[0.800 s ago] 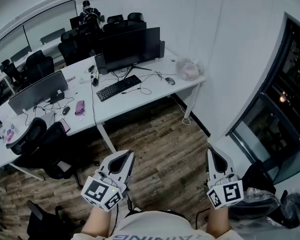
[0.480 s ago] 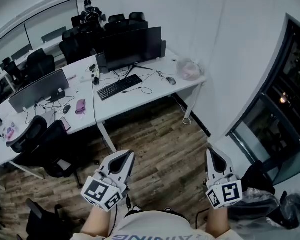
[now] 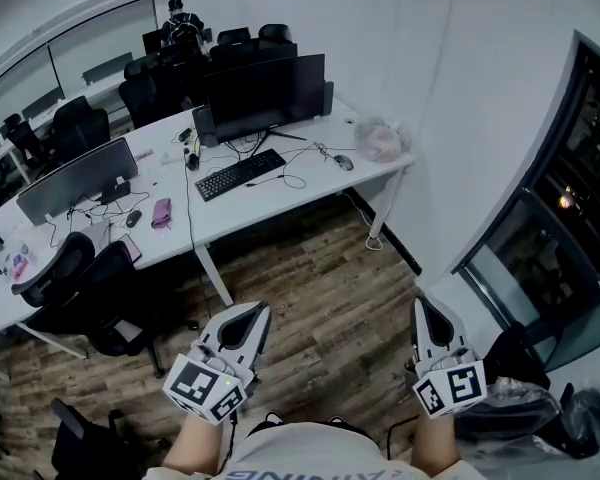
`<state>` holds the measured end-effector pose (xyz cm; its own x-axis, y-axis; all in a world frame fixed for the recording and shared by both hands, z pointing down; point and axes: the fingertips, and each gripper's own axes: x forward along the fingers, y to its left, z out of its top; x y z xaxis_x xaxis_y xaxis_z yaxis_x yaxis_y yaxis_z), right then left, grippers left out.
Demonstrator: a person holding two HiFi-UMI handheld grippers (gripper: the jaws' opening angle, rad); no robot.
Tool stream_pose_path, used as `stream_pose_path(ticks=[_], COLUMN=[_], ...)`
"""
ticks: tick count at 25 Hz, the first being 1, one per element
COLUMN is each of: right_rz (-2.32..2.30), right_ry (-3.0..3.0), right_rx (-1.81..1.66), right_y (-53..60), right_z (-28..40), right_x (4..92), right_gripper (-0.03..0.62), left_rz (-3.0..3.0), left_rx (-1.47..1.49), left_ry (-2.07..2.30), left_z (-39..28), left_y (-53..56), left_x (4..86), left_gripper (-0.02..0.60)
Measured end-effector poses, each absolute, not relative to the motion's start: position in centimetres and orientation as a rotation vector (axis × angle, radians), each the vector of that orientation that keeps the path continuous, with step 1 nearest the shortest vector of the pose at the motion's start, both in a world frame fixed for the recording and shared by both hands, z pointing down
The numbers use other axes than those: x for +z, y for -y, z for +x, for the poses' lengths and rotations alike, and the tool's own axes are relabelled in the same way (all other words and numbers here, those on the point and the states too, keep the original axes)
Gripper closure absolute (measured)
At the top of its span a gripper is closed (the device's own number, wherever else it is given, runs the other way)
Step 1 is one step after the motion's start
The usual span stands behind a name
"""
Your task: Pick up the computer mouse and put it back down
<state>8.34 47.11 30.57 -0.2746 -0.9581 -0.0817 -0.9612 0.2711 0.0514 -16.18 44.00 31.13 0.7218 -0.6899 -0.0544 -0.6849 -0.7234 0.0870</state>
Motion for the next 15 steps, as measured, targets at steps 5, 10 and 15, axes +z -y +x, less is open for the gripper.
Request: stream_pose_path(ticks=[5,10,15], right_rz=[-1.861,-1.849,-1.872], right_ry=[-2.494,-2.537,-2.572], right_rx=[0.129,0.127,0.085], right_y=[-46.1,-44.8,-44.4], right_z=[6.6,2.9,0.1], right_x=[30.9,32.4,34.4], right_gripper=[0.574,0.574,0.574], left_rz=[2.843,2.834,2.819], left_rx=[-0.124,-0.106,-0.098], left_ry=[1.146,1.153,1.133], left_z=[-17.8,-21.0,-23.4], left_y=[-43.5,-42.5,-41.9], left_x=[31.6,32.8,34.5], left_gripper=[0.577,0.577,0.577])
